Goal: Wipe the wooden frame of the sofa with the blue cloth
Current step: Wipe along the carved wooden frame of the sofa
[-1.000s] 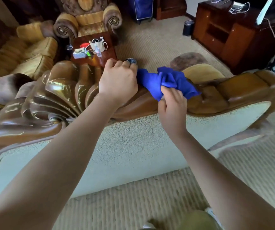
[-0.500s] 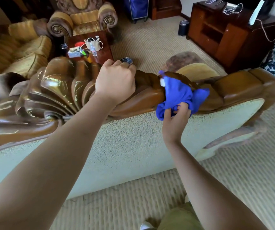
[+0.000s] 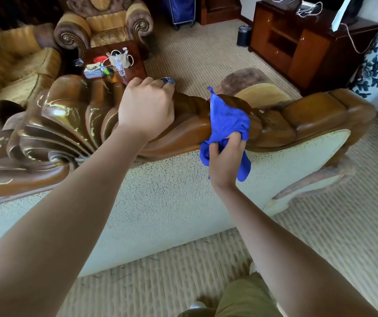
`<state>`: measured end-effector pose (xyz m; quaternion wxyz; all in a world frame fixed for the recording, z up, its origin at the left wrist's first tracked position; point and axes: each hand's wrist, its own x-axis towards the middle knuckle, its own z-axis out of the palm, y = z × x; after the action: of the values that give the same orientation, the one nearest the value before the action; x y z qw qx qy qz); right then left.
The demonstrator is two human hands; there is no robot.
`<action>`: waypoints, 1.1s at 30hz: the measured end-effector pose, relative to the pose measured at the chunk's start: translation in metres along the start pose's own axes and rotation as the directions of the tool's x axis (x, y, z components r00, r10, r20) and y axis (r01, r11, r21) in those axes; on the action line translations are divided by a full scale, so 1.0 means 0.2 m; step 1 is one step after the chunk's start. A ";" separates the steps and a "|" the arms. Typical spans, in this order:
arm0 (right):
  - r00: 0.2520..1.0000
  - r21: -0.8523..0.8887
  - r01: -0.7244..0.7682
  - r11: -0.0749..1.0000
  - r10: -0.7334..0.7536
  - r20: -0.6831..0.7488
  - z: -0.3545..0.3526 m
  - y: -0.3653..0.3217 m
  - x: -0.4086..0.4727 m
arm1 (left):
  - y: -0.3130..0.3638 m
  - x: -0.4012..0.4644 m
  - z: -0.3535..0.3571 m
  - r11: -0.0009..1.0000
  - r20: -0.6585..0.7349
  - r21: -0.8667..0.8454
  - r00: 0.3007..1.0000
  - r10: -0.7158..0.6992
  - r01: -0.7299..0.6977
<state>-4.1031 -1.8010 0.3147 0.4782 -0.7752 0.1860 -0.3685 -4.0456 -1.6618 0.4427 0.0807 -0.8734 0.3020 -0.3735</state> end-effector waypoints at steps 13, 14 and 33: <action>0.983 0.192 -0.156 0.969 0.171 -0.063 0.08 -0.04 -0.03 | 0.00 0.00 0.01 1.000 0.008 0.001 1.000 0.001 -0.001; 0.982 0.221 -0.166 0.961 0.181 -0.051 0.09 -0.07 -0.05 | 0.00 0.00 0.01 1.000 0.009 0.001 1.000 -0.001 0.001; 0.916 0.404 -0.383 0.831 0.399 0.047 0.10 -0.14 -0.05 | 0.00 0.00 0.01 1.000 -0.027 -0.005 1.000 0.003 -0.004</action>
<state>-4.0975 -1.7690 0.3305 0.6895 -0.5971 0.2696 -0.3087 -4.0429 -1.6615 0.4412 0.0750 -0.8680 0.3056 -0.3841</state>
